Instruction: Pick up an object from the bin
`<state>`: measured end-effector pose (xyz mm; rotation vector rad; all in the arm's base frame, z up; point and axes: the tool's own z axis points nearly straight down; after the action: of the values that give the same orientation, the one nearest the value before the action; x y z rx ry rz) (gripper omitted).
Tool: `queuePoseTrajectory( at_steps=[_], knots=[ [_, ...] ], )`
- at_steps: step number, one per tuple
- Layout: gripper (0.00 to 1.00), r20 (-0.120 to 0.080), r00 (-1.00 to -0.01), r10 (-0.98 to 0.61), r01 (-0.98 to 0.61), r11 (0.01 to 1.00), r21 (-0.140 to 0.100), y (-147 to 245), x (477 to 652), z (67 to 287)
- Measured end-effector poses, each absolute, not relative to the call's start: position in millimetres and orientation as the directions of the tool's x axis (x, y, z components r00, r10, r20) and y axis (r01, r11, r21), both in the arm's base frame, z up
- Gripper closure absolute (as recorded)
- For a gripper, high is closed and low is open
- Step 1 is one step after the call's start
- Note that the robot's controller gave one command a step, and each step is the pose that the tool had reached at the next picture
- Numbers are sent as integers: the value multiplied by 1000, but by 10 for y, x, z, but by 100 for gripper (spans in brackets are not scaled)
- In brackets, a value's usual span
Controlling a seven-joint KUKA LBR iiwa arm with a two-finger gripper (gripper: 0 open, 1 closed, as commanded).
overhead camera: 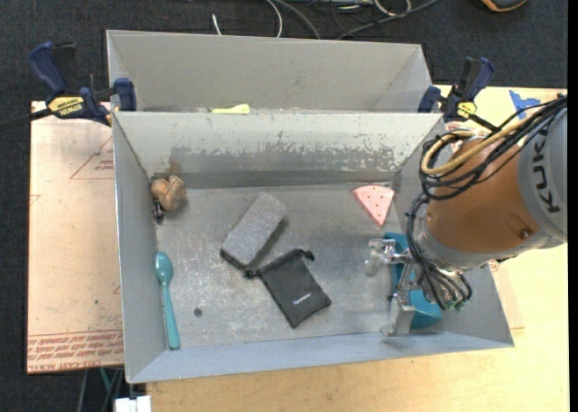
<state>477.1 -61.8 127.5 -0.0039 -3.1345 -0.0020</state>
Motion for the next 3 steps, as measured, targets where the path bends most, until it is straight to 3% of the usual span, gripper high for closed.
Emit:
queuePoseTrajectory(
  at_steps=[1,2,3],
  knots=[
    [0,0,-1000,0,0,1000,0,-616,4791,1305],
    [0,-5,-939,-344,-344,939,-1,8,4901,842],
    [0,0,-953,-302,-302,953,1,265,5001,1007]
  ],
)
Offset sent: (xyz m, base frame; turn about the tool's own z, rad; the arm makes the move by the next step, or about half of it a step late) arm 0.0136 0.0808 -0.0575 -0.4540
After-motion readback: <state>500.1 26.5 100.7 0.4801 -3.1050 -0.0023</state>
